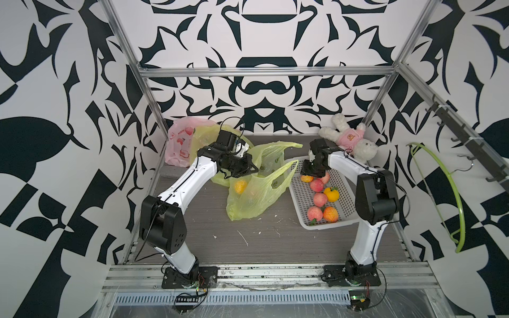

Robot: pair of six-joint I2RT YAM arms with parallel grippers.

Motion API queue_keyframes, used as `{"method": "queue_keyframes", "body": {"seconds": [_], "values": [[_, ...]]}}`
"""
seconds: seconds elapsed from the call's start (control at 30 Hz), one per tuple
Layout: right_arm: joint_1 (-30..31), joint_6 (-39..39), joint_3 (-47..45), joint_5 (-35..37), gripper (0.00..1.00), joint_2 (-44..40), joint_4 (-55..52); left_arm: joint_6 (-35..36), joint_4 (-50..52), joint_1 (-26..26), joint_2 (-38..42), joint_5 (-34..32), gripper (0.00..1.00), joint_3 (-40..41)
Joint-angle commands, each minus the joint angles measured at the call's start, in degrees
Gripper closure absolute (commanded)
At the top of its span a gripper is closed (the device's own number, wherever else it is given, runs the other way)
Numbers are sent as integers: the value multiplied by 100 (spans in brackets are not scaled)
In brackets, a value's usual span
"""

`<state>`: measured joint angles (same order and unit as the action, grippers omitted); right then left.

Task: Place the peach into a plastic bag & tie a knot
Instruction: Pick up the peach from the basket, then place the peach in the plastic bag.

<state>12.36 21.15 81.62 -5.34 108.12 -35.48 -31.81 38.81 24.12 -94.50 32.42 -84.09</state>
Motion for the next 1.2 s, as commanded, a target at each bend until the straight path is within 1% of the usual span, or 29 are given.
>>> {"method": "queue_keyframes", "body": {"seconds": [0.0, 0.13, 0.2, 0.3, 0.4, 0.43, 0.47, 0.5, 0.53, 0.57, 0.67, 0.8, 0.9, 1.17], "values": [[144, 129, -215, -351, 61, -1090, 94, 53, 63, -8, 58, 89, 100, -83], [390, 524, -607, -926, 64, -2085, 319, 35, 29, -5, 104, 89, 100, -13], [568, 755, -667, -1168, 64, -2359, 508, 22, 13, -4, 119, 93, 100, 33], [981, 970, -419, -1310, 64, -2347, 573, 5, -18, -4, 137, 115, 100, 55], [1300, 1192, -54, -1521, 62, -2007, 724, -18, -38, -4, 158, 145, 100, 77], [1397, 1260, 98, -1576, 59, -1853, 746, -31, -59, -4, 174, 150, 100, 94], [1471, 1326, 229, -1629, 53, -1701, 751, -44, -85, -4, 200, 149, 100, 112], [1526, 1361, 338, -1637, 45, -1593, 746, -53, -109, -4, 224, 150, 100, 129], [1580, 1386, 423, -1630, 35, -1504, 749, -70, -132, -4, 248, 150, 100, 151], [1609, 1415, 475, -1619, 27, -1453, 749, -79, -145, -4, 273, 150, 100, 178], [1611, 1487, 468, -1595, 18, -1475, 876, -97, -200, -9, 330, 167, 100, 269], [1612, 1478, 455, -1606, 17, -1582, 842, -125, -280, -5, 388, 181, 100, 382], [1568, 1477, 240, -1408, 16, -1913, 758, -167, -362, -6, 423, 141, 100, 412], [1297, 1569, -634, -705, 17, -3410, 139, -212, -432, -10, 365, 185, 100, 365]]}}
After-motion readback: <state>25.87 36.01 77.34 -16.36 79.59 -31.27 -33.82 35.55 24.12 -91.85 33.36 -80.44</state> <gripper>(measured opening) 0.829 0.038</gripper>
